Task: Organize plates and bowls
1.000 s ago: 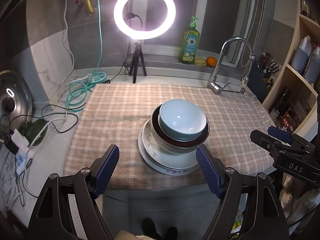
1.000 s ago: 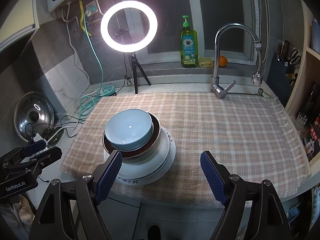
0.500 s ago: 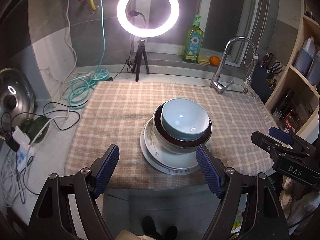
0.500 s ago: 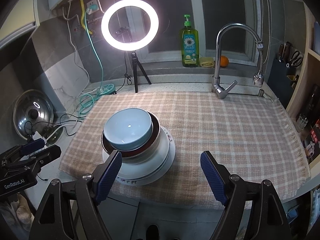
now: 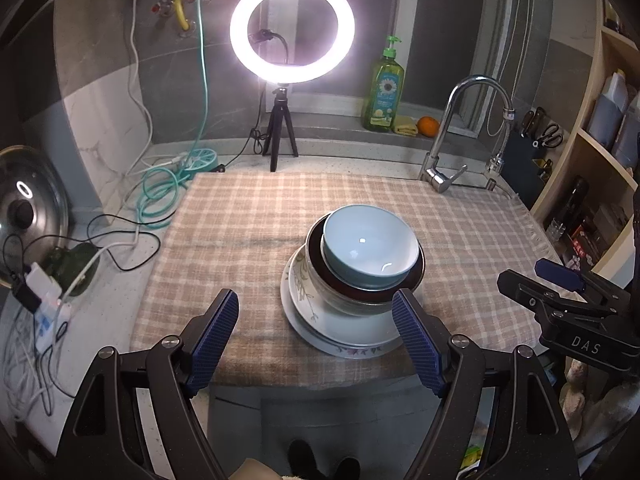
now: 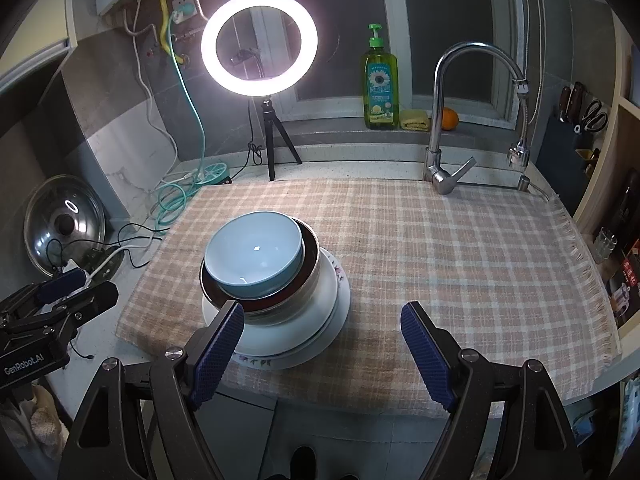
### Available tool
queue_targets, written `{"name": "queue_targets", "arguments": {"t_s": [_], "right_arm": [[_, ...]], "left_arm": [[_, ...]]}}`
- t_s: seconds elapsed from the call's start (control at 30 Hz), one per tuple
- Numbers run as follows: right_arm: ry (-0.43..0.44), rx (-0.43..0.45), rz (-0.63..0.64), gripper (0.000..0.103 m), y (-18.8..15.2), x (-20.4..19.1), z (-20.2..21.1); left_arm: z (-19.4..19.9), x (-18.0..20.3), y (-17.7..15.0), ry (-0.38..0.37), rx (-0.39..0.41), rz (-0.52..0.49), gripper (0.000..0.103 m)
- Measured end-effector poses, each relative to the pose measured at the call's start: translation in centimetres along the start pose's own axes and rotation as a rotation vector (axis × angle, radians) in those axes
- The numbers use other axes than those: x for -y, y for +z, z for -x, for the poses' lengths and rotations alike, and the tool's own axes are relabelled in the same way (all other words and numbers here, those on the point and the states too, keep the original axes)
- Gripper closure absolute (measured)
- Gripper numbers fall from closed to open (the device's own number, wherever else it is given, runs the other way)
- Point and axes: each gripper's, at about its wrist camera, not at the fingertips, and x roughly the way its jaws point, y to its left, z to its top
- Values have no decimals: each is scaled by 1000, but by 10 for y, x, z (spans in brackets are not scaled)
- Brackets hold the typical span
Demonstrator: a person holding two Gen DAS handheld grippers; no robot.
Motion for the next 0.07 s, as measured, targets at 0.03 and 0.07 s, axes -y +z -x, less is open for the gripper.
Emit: {"name": "queue_targets", "arguments": {"t_s": [0.03, 0.07], "right_arm": [[0, -2, 0, 25, 0, 1, -1], [-1, -4, 0, 25, 0, 1, -2]], "left_arm": [[-1, 0, 0, 2, -2, 0, 24], [-2, 0, 0, 5, -7, -1, 24]]}}
